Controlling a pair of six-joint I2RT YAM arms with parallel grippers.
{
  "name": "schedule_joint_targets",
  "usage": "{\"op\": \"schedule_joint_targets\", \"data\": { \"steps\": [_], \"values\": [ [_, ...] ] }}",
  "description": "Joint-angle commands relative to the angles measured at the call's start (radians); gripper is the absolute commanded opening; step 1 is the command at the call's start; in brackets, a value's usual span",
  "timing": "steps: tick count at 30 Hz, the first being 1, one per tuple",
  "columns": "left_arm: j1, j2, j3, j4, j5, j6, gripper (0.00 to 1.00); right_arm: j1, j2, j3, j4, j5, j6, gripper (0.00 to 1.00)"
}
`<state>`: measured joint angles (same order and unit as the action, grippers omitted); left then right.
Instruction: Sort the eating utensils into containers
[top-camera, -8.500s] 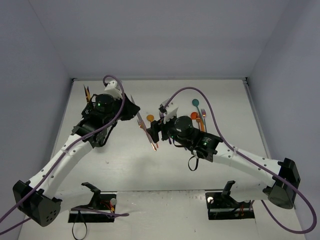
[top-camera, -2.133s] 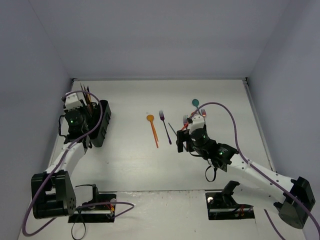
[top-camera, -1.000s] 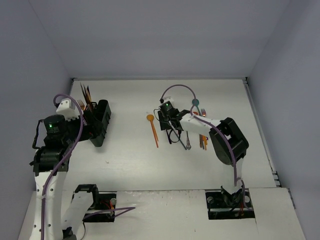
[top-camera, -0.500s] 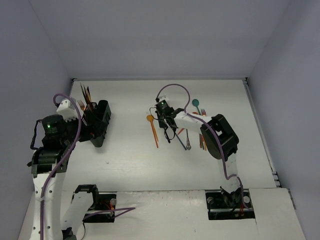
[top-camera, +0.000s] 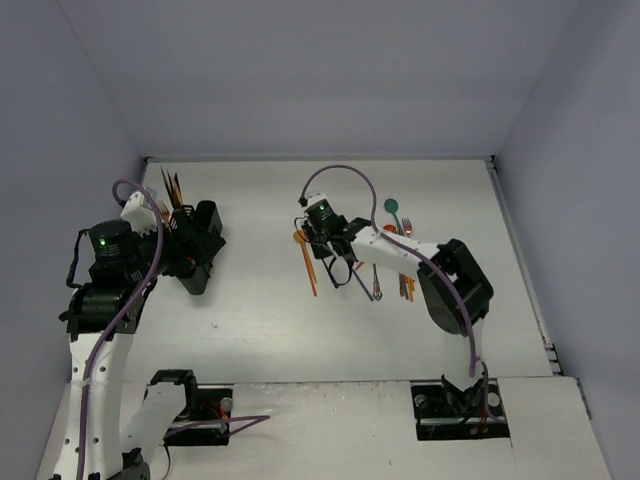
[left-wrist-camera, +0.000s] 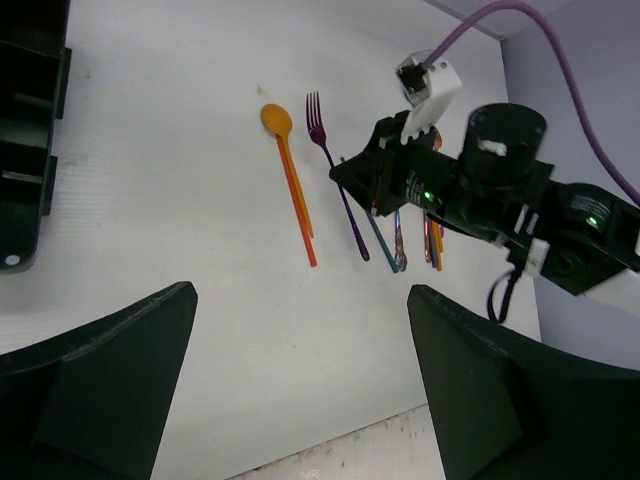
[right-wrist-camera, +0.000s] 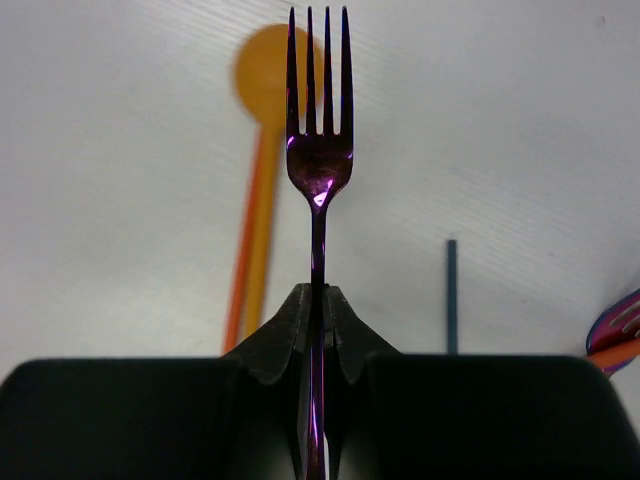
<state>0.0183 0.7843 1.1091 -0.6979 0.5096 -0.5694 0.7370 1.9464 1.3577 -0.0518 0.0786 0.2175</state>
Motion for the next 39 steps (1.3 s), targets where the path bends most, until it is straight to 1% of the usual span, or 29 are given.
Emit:
{"op": "schedule_joint_targets", "data": {
  "steps": [1,4,6,9,14,18,22,25,29,32,33,34,36,37,39],
  "values": [
    [-0.076,0.007,0.037,0.166,0.019,-0.054,0.84,0.132,-0.265,-0.013,0.04,-0.042,-0.076,0.0],
    [-0.152,0.019,0.025,0.229,-0.012,-0.06,0.84,0.184,-0.369,-0.039,0.087,-0.079,-0.07,0.0],
    [-0.182,0.024,0.012,0.259,-0.021,-0.066,0.84,0.219,-0.409,-0.051,0.108,-0.125,-0.067,0.0],
    [-0.217,0.032,-0.001,0.299,-0.052,-0.074,0.84,0.26,-0.467,-0.061,0.142,-0.149,-0.072,0.0],
    [-0.251,0.026,-0.039,0.388,-0.07,-0.109,0.84,0.305,-0.504,-0.054,0.159,-0.165,-0.08,0.0],
    [-0.285,0.029,-0.052,0.444,-0.104,-0.12,0.79,0.314,-0.516,-0.052,0.164,-0.177,-0.083,0.0],
    [-0.335,0.05,-0.061,0.45,-0.179,-0.101,0.69,0.317,-0.523,-0.054,0.171,-0.189,-0.083,0.0],
    [-0.381,0.06,-0.079,0.467,-0.242,-0.082,0.53,0.32,-0.532,-0.055,0.174,-0.192,-0.083,0.0],
    [-0.418,0.077,-0.083,0.477,-0.272,-0.068,0.35,0.32,-0.538,-0.056,0.178,-0.192,-0.085,0.0],
    [-0.437,0.078,-0.077,0.477,-0.303,-0.042,0.07,0.32,-0.54,-0.06,0.18,-0.189,-0.087,0.0],
    [-0.439,0.075,-0.077,0.476,-0.309,-0.038,0.02,0.32,-0.54,-0.061,0.181,-0.186,-0.087,0.01],
    [-0.439,0.069,-0.077,0.475,-0.317,-0.03,0.02,0.319,-0.539,-0.062,0.181,-0.183,-0.089,0.02],
    [-0.44,0.055,-0.078,0.474,-0.344,0.003,0.0,0.32,-0.537,-0.067,0.182,-0.175,-0.093,0.05],
    [-0.439,0.048,-0.079,0.473,-0.361,0.013,0.0,0.32,-0.538,-0.068,0.182,-0.171,-0.094,0.11],
    [-0.439,0.038,-0.075,0.461,-0.402,0.039,0.0,0.318,-0.54,-0.072,0.182,-0.158,-0.095,0.29]
  ]
}}
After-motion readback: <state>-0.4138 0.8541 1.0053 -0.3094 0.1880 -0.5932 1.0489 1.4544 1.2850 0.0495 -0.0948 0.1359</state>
